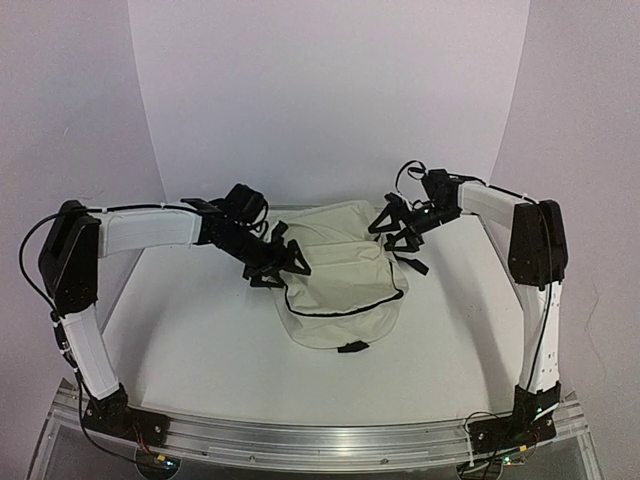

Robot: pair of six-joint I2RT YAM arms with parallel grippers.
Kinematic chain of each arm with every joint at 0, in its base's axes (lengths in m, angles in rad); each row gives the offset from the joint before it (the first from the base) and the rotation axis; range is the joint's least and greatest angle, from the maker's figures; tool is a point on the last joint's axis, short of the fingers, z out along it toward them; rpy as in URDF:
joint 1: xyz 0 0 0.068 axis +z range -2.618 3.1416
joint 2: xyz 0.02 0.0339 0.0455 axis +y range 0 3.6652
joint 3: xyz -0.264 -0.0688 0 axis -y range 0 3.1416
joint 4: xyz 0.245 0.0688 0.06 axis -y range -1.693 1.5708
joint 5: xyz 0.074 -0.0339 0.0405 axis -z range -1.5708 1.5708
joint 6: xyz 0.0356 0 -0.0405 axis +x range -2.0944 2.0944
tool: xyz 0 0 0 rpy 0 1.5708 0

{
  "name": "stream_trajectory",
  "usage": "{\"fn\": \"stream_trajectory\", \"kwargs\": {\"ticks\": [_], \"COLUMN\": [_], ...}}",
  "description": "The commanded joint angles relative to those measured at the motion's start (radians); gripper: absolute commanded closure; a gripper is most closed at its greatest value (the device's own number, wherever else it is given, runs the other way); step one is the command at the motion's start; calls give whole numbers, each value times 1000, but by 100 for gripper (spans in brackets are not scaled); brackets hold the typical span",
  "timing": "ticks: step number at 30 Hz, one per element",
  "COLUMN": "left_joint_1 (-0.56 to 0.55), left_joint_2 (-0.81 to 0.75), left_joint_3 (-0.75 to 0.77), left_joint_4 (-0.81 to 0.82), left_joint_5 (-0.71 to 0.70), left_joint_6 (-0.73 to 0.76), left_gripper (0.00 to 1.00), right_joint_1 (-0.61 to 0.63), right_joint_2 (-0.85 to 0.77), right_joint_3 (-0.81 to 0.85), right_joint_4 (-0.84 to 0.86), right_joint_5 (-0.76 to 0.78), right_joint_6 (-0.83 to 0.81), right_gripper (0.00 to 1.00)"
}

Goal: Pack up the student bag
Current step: Adjust the student bag at the center of the board, then reset both arms

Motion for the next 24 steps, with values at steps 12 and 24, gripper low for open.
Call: {"fn": "stream_trajectory", "kwargs": {"ticks": [12, 24], "left_joint_1": [130, 175], "left_joint_2": [-234, -372], "left_joint_3": [-136, -207], "left_joint_4": [-47, -48], "left_joint_5": [-270, -231], "left_joint_6": [-134, -176], "left_gripper": [12, 5], "right_joint_1": [-13, 244], "right_joint_2": [-275, -370], "right_joint_3": [-408, -482], "right_joint_4": [-76, -57], "right_joint_5": [146, 28], "right_joint_6": [-170, -206], "right_gripper": [2, 2]}}
